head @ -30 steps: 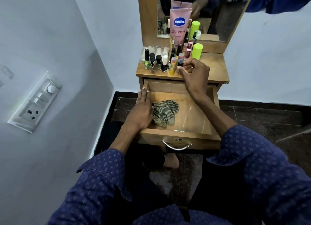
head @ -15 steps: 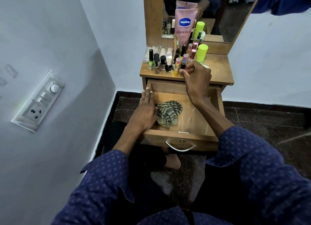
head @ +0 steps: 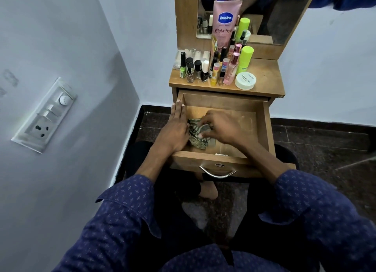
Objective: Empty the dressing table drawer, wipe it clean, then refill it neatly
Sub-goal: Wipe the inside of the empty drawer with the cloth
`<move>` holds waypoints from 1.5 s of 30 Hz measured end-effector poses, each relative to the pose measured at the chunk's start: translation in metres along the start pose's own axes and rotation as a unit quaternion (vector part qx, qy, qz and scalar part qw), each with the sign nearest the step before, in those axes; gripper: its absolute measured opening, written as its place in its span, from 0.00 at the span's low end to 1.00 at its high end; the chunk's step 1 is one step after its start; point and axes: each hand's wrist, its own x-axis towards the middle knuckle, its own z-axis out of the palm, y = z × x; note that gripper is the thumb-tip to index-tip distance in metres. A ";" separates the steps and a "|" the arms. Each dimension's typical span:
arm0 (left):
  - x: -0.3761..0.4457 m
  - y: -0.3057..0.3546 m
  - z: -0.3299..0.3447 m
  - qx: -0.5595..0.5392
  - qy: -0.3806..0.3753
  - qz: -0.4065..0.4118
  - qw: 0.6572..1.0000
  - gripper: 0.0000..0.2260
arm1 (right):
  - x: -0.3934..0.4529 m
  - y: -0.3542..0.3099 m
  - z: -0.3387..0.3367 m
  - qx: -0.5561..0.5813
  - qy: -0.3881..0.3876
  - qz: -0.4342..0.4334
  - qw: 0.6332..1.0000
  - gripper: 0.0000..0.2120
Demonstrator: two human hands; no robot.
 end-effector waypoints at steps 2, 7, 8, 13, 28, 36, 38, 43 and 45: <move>0.000 0.001 -0.001 -0.005 -0.003 -0.001 1.000 0.32 | 0.000 0.000 0.015 -0.074 -0.030 -0.050 0.996 0.21; -0.001 0.002 -0.002 -0.002 -0.012 -0.002 1.000 0.32 | 0.011 0.009 0.017 -0.105 -0.005 -0.066 0.992 0.22; 0.000 0.001 -0.002 -0.001 -0.014 0.000 1.000 0.33 | 0.017 0.012 0.012 -0.105 0.012 -0.038 0.994 0.21; 0.001 0.002 -0.004 0.001 -0.012 -0.002 1.000 0.32 | 0.046 -0.012 0.011 -0.123 0.080 0.008 0.989 0.15; 0.004 -0.001 -0.004 0.008 -0.020 0.008 1.000 0.34 | -0.013 0.076 -0.030 -0.174 0.026 0.146 0.974 0.04; 0.003 -0.002 -0.001 0.001 -0.005 0.009 1.000 0.31 | -0.027 0.037 -0.004 0.015 -0.142 -0.051 0.988 0.14; 0.001 -0.003 -0.001 0.005 -0.009 0.009 1.000 0.32 | -0.026 0.035 -0.002 -0.010 -0.208 -0.135 0.969 0.16; 0.001 -0.001 -0.004 0.012 -0.025 0.006 1.000 0.34 | -0.006 0.073 -0.025 -0.084 -0.078 0.007 0.993 0.16; 0.001 0.001 -0.004 0.011 -0.028 0.001 1.000 0.35 | 0.001 0.079 -0.030 -0.128 0.008 0.104 0.986 0.13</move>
